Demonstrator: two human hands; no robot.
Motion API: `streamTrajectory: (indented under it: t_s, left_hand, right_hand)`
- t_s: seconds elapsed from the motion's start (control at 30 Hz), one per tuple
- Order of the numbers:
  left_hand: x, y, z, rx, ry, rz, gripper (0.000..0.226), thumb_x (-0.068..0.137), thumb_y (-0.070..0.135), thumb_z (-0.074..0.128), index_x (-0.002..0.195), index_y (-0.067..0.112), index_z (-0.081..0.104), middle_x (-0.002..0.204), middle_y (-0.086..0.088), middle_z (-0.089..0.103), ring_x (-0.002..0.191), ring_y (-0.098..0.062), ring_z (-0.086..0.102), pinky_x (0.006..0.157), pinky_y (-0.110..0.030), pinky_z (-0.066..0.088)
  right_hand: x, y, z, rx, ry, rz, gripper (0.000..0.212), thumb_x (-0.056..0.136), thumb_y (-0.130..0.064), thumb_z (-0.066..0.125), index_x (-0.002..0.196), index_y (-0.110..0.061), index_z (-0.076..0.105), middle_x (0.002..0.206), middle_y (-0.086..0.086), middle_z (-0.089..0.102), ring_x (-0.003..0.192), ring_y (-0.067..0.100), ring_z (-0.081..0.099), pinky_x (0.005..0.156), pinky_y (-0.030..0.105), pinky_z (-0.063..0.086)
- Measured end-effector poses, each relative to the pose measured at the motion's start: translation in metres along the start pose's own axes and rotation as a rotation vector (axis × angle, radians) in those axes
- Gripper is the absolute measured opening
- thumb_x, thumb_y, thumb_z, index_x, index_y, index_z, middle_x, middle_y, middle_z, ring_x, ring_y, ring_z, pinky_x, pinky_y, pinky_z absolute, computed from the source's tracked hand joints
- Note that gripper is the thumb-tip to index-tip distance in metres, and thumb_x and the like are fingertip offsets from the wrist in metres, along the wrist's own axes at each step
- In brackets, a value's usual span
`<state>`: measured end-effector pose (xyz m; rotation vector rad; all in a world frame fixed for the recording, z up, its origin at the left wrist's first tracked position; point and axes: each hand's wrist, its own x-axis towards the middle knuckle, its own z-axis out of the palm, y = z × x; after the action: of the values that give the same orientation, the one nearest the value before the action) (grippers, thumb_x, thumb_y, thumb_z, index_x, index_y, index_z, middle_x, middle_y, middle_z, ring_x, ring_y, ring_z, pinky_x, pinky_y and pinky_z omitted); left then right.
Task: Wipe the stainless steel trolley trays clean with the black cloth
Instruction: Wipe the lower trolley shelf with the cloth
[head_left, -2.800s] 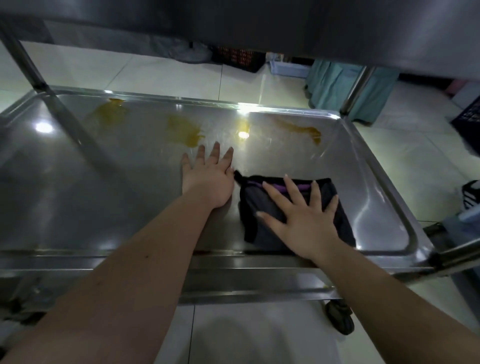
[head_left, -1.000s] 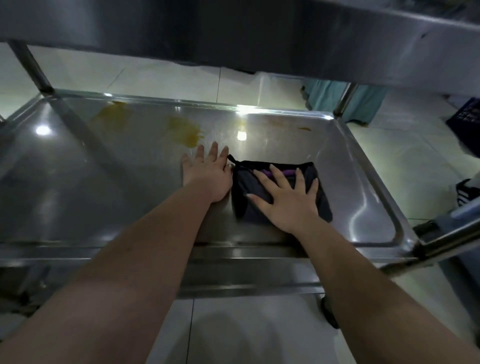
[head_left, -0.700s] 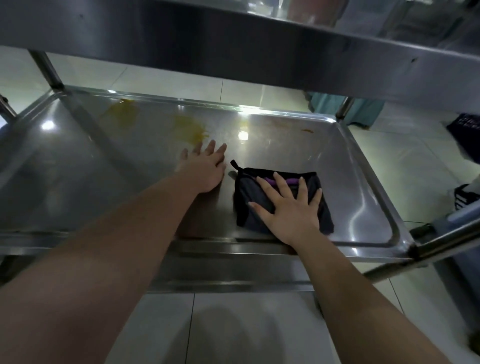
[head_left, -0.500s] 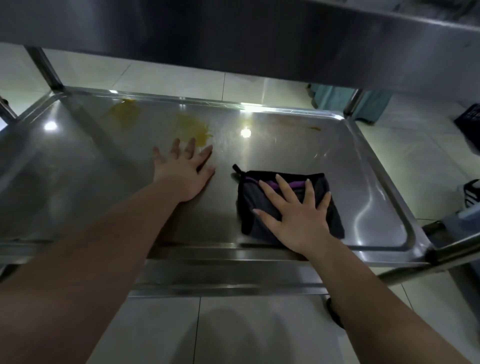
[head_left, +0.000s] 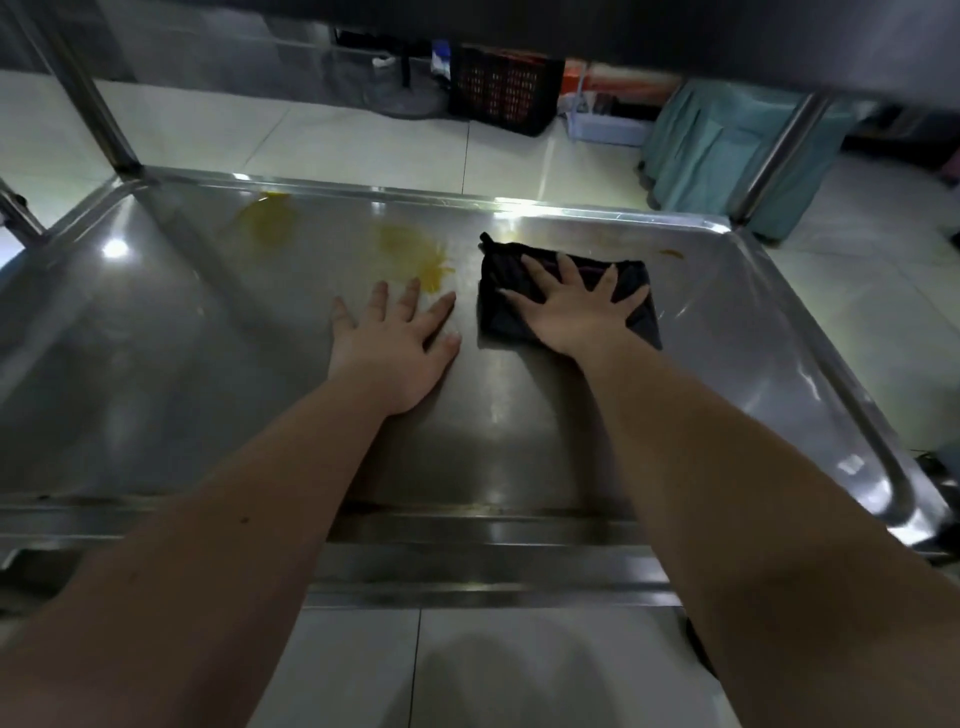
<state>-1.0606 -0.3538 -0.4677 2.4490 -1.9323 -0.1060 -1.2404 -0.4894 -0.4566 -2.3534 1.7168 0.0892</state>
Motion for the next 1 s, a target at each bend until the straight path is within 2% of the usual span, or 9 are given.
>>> streamTrajectory:
  t_s: [0.13,0.23,0.33,0.47,0.57,0.67,0.77,0.9,1.0]
  left_hand:
    - [0.002,0.0,0.0,-0.029,0.003,-0.012,0.057,0.095,0.066,0.009,0.15,0.053,-0.002,0.164,0.009,-0.007,0.151,-0.024,-0.007,0.115,-0.063,-0.003]
    - [0.004,-0.001,0.0,-0.041,-0.011,-0.031,0.058,0.095,0.067,0.011,0.15,0.054,-0.002,0.164,0.009,-0.007,0.151,-0.023,-0.006,0.115,-0.062,-0.003]
    - [0.003,0.0,-0.002,-0.047,-0.02,-0.039,0.059,0.095,0.067,0.012,0.15,0.052,-0.001,0.164,0.009,-0.006,0.151,-0.025,-0.006,0.115,-0.064,-0.001]
    - [0.0,0.003,-0.004,-0.025,-0.018,-0.039,0.059,0.096,0.065,0.011,0.151,0.051,-0.001,0.165,0.007,-0.006,0.151,-0.027,-0.005,0.114,-0.065,-0.001]
    - [0.0,0.002,-0.002,-0.036,-0.026,-0.036,0.059,0.096,0.065,0.012,0.151,0.051,-0.003,0.164,0.007,-0.008,0.151,-0.027,-0.007,0.114,-0.065,-0.003]
    - [0.0,0.001,0.001,-0.028,0.002,-0.025,0.058,0.096,0.065,0.012,0.151,0.051,-0.003,0.165,0.007,-0.006,0.151,-0.027,-0.006,0.114,-0.064,-0.004]
    - [0.001,0.0,0.002,-0.019,0.01,-0.021,0.057,0.096,0.065,0.01,0.15,0.052,-0.004,0.164,0.009,-0.006,0.151,-0.026,-0.005,0.113,-0.064,-0.003]
    - [0.006,-0.004,0.005,-0.02,-0.003,-0.016,0.058,0.094,0.067,0.01,0.148,0.055,-0.008,0.164,0.01,-0.008,0.151,-0.025,-0.007,0.113,-0.065,-0.002]
    - [0.01,-0.007,0.006,-0.027,0.001,-0.016,0.056,0.093,0.069,0.009,0.146,0.059,-0.008,0.164,0.01,-0.008,0.151,-0.026,-0.008,0.113,-0.066,-0.001]
  right_hand:
    - [0.02,-0.007,-0.008,0.015,0.022,0.042,0.087,0.068,-0.096,0.011,0.146,-0.06,0.003,0.164,-0.011,0.001,0.145,0.047,-0.012,0.098,0.077,-0.018]
    - [-0.001,-0.004,-0.005,0.006,-0.008,0.01,0.086,0.069,-0.095,0.012,0.147,-0.059,0.002,0.164,-0.013,-0.002,0.146,0.045,-0.012,0.102,0.075,-0.015]
    - [-0.055,0.0,0.005,-0.026,-0.013,-0.061,0.083,0.07,-0.093,0.005,0.145,-0.06,0.0,0.164,-0.015,-0.003,0.146,0.044,-0.011,0.105,0.075,-0.012]
    - [-0.147,0.012,0.027,-0.07,0.029,-0.189,0.078,0.064,-0.094,-0.009,0.137,-0.067,-0.017,0.162,-0.018,-0.011,0.146,0.043,-0.013,0.107,0.073,-0.012]
    - [-0.184,0.026,0.036,-0.074,0.025,-0.235,0.073,0.064,-0.094,-0.013,0.133,-0.07,-0.024,0.161,-0.019,-0.015,0.146,0.04,-0.018,0.107,0.071,-0.015]
    - [-0.162,0.025,0.032,-0.047,0.024,-0.219,0.073,0.062,-0.096,-0.011,0.13,-0.074,-0.023,0.161,-0.021,-0.014,0.146,0.041,-0.017,0.105,0.072,-0.016]
    - [-0.097,0.014,0.022,-0.043,0.041,-0.133,0.08,0.058,-0.097,-0.01,0.134,-0.071,-0.015,0.163,-0.018,-0.007,0.146,0.044,-0.012,0.103,0.075,-0.014]
    - [-0.011,-0.01,0.004,-0.011,0.033,-0.05,0.081,0.07,-0.094,0.008,0.144,-0.062,-0.001,0.164,-0.011,-0.001,0.146,0.046,-0.011,0.101,0.076,-0.014]
    - [0.02,-0.024,0.001,0.009,0.058,-0.028,0.084,0.071,-0.094,0.012,0.147,-0.059,0.007,0.165,-0.008,0.004,0.145,0.048,-0.011,0.102,0.076,-0.015]
